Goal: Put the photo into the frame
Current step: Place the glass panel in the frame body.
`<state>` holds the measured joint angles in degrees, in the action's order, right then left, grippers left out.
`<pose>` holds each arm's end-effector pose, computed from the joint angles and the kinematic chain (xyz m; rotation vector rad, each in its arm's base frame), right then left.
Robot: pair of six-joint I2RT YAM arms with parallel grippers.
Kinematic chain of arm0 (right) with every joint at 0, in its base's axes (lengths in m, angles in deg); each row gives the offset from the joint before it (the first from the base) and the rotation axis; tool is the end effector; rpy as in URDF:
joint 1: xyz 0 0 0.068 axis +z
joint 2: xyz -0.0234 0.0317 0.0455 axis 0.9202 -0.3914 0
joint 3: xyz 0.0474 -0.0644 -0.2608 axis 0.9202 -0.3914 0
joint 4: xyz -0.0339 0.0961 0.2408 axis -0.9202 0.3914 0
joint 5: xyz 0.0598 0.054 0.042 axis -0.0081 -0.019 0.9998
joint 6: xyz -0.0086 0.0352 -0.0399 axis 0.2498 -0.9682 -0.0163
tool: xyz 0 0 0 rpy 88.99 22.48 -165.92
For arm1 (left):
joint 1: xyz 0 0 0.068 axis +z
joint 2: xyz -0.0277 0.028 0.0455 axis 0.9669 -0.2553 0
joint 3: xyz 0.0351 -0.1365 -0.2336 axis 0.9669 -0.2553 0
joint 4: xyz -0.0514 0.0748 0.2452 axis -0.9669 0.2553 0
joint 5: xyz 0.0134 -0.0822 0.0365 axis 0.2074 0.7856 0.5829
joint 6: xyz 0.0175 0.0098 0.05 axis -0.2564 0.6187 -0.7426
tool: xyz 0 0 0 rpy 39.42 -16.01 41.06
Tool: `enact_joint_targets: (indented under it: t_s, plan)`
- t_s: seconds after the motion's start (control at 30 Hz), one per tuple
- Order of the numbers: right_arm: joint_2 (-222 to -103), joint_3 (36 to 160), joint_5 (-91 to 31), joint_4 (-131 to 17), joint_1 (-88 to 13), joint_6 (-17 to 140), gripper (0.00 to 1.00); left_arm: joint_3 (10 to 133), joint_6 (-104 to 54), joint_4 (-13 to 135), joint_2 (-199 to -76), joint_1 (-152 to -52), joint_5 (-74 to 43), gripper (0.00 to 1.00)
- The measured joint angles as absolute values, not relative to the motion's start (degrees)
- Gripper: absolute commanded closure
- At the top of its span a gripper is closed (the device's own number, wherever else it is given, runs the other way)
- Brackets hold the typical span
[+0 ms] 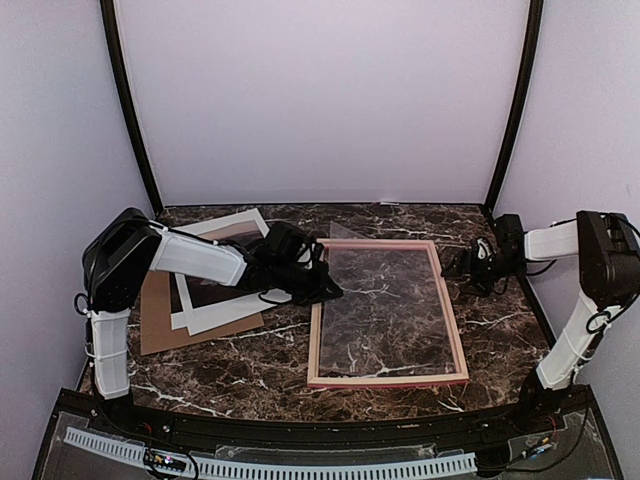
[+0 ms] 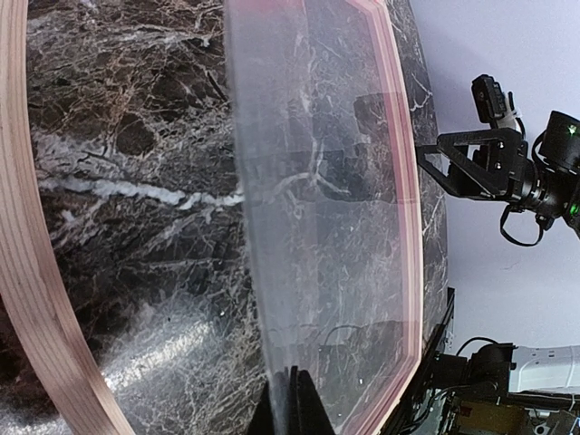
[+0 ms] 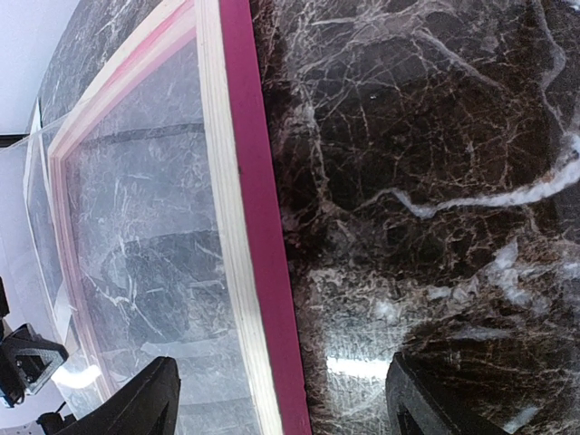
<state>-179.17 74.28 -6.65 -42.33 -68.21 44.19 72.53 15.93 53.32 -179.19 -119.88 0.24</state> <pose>0.3207 0.0113 0.1486 0.3961 2.6124 0.8458 0.3066 -0.3236 0.1618 0.1183 2.4768 -1.3235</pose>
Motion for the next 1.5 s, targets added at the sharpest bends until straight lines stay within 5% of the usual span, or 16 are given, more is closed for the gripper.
enact_joint_targets:
  t_s: [1.0, 1.5]
  plan:
    - [-178.95, 73.69, -6.63, -42.43, -67.84, 44.4, 0.21, 71.4, 17.68, 52.36, -178.52, -120.2, 0.46, 1.0]
    - [-179.02, 73.75, -7.62, -42.24, -62.68, 45.43, 0.31, 71.42, 18.05, 51.99, -178.58, -120.55, 0.48, 0.98]
